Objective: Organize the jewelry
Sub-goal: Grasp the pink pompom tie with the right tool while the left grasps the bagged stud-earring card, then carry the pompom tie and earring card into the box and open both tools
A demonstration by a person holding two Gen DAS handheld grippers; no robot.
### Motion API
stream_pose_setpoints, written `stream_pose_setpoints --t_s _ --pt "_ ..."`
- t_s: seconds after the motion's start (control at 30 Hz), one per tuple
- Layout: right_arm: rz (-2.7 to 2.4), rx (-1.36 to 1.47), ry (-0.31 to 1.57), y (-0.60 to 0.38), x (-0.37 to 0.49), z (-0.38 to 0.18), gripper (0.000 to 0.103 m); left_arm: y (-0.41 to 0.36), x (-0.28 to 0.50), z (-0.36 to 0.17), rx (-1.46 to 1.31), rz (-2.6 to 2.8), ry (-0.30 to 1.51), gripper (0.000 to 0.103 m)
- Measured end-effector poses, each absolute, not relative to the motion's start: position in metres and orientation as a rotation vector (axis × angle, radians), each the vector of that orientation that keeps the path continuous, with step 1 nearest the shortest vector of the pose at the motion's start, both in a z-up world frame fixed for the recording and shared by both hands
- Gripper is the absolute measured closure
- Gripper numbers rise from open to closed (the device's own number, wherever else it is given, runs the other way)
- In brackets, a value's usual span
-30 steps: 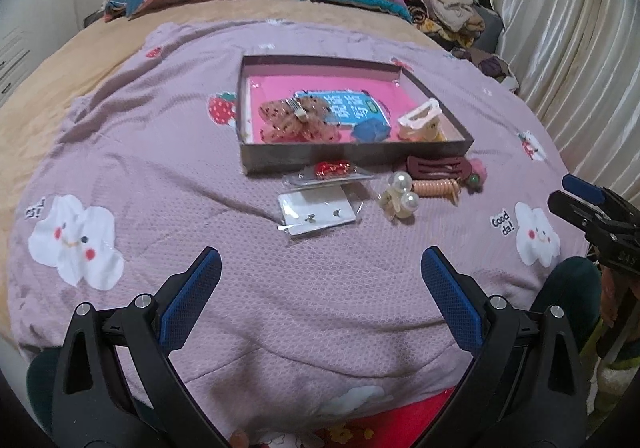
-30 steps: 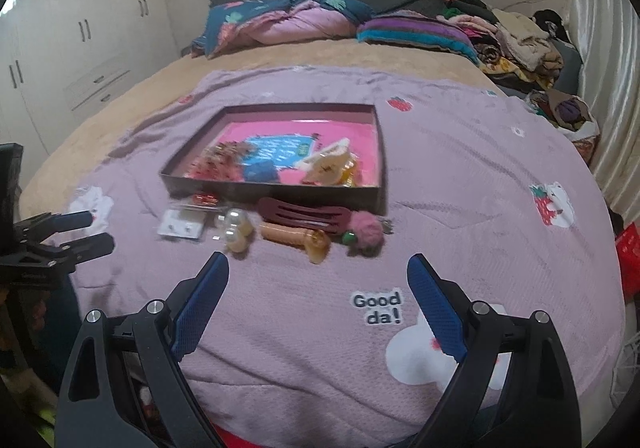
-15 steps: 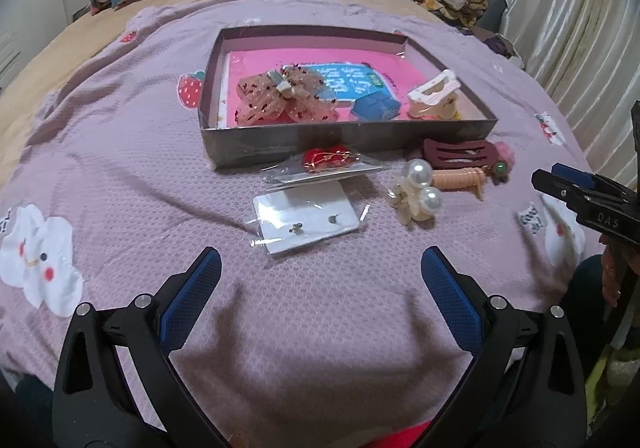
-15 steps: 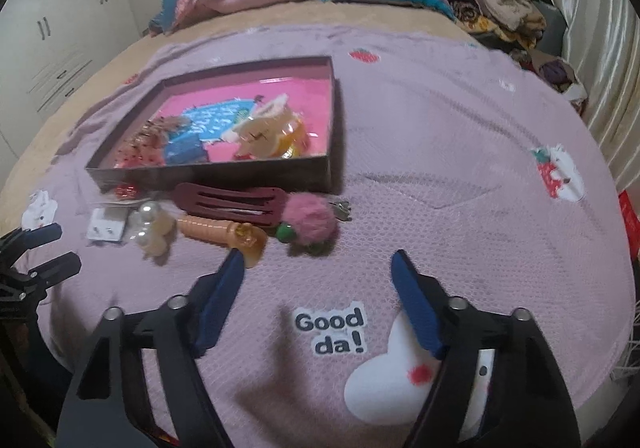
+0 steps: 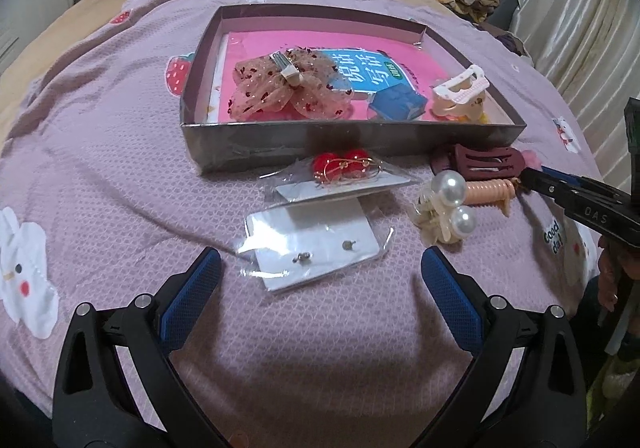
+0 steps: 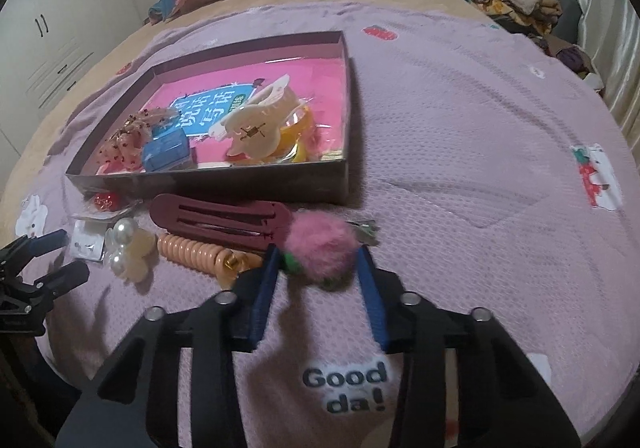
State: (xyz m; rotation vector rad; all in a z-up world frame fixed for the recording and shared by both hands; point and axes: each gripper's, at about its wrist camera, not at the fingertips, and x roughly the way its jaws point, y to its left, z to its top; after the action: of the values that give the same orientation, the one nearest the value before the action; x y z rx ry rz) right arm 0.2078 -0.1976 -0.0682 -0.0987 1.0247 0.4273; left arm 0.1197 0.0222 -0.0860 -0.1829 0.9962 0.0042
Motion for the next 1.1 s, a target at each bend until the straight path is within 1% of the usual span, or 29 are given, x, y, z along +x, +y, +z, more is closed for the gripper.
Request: stream_pose_setpoints --t_s 0.13,0.17,0.23,0.27,0.37,0.4,0.43,0.5,0.53,0.57,0.6,0.67,1.03,1.1 --pt "0.441 -0.095 1.009 -0.196 0.207 -0.067 0.076 0.021 0.124 -0.088 -0.184 0.001 0.998 0.010" --pt "0.443 -0.092 1.005 -0.197 0.206 -0.066 0.080 0.021 0.126 -0.089 -0.184 0.002 1.000 0.010" --pt "0.447 -0.084 0.992 -0.202 0.201 -0.061 0.092 0.020 0.127 -0.090 -0.188 -0.001 1.003 0.010" --pt "0.447 -0.081 0.989 -0.204 0.199 -0.060 0.103 0.020 0.129 -0.091 -0.188 -0.003 1.006 0.010" --pt "0.441 -0.078 0.990 -0.211 0.196 -0.058 0.103 0.018 0.133 -0.093 -0.179 -0.004 1.010 0.018" --pt "0.435 -0.078 0.988 -0.214 0.195 -0.058 0.103 0.017 0.134 -0.093 -0.173 -0.005 1.009 0.025" --pt "0.429 -0.073 0.987 -0.216 0.195 -0.058 0.103 0.016 0.135 -0.093 -0.164 -0.005 1.007 0.035" --pt "0.427 -0.052 1.002 -0.219 0.196 -0.059 0.102 0.016 0.136 -0.093 -0.158 -0.009 1.006 0.044" --pt "0.427 -0.036 1.005 -0.221 0.197 -0.059 0.101 0.017 0.136 -0.093 -0.162 -0.014 1.007 0.045" --pt "0.431 -0.025 1.009 -0.222 0.198 -0.059 0.093 0.018 0.137 -0.092 -0.166 -0.017 1.008 0.046" --pt "0.443 -0.021 1.023 -0.221 0.199 -0.061 0.079 0.019 0.137 -0.092 -0.172 -0.023 1.009 0.046" --pt "0.435 -0.032 1.037 -0.217 0.201 -0.064 0.068 0.023 0.136 -0.091 -0.187 -0.027 1.007 0.047" --pt "0.429 -0.060 1.055 -0.197 0.224 -0.080 0.066 0.041 0.119 -0.076 -0.241 -0.024 0.985 0.047" --pt "0.420 -0.051 1.040 -0.198 0.225 -0.081 0.082 0.042 0.117 -0.072 -0.246 -0.023 0.975 0.047"
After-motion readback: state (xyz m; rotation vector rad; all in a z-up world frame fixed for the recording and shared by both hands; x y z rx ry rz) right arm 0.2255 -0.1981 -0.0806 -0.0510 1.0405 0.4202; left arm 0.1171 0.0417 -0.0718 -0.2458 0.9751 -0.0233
